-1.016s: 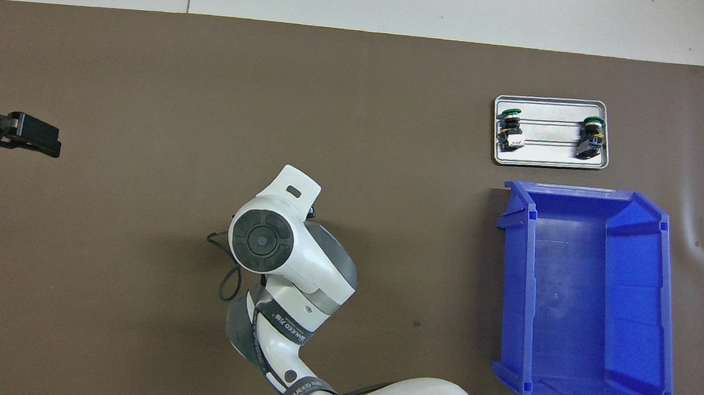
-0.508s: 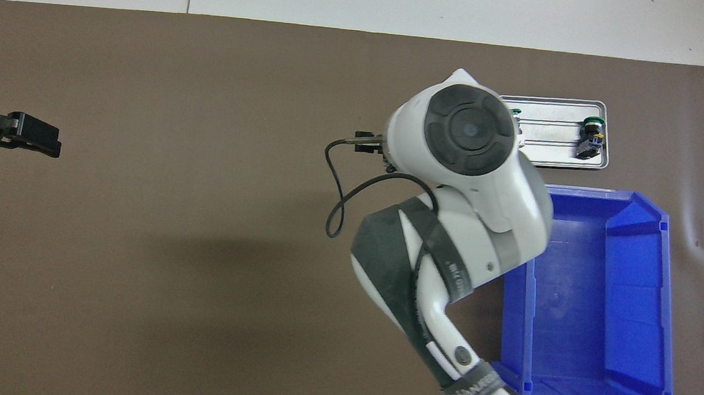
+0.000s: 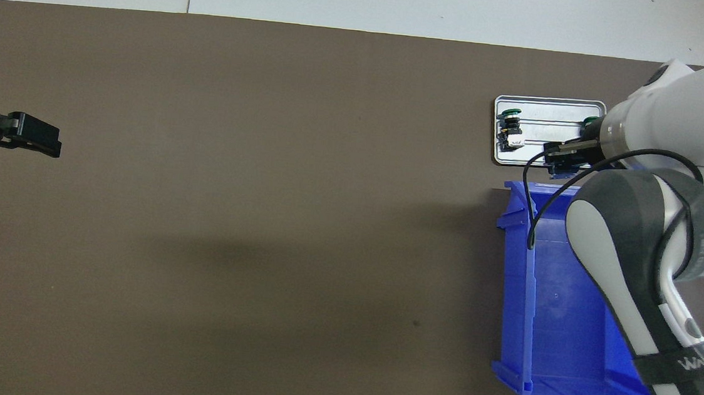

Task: Place and press button with both arms
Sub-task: 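Carry the button over the blue bin with the right gripper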

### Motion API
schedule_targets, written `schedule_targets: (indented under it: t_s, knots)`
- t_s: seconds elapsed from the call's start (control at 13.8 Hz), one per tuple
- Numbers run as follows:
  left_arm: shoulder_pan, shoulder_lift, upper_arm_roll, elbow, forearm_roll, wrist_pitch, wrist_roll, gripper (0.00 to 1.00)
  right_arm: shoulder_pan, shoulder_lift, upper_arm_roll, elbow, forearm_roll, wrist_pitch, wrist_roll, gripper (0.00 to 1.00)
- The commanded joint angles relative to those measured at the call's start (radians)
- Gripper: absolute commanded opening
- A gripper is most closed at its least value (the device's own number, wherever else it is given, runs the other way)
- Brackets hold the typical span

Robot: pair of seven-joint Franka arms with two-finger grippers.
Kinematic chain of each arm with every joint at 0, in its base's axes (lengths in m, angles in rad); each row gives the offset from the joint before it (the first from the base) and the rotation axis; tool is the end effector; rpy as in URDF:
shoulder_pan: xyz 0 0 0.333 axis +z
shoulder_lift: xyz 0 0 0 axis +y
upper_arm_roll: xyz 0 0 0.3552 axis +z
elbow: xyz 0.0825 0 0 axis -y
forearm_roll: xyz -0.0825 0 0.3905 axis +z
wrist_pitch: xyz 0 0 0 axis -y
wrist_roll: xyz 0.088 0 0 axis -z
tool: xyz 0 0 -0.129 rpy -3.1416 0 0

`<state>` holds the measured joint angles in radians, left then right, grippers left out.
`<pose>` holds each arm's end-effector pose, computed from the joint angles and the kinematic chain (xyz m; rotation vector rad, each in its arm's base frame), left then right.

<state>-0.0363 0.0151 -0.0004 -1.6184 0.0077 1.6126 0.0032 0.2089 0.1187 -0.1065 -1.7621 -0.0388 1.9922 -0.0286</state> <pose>0.5677 -0.0199 0.6140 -3.1328 0.0631 0.0325 0.6195 0.0633 0.5175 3.0837 0.2260 0.1760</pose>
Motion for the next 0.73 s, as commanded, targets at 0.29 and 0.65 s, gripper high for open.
schedule_targets:
  t_s: [0.29, 0.65]
  knots:
    - [0.004, -0.029, -0.004, -0.035, 0.017, 0.015, -0.005, 1.00, -0.121, -0.226, 0.018, -0.532, 0.040, 0.345, -0.120, 0.00]
    - [0.004, -0.029, -0.004, -0.035, 0.017, 0.015, -0.005, 1.00, -0.158, -0.231, 0.016, -0.677, 0.066, 0.512, -0.178, 0.00]
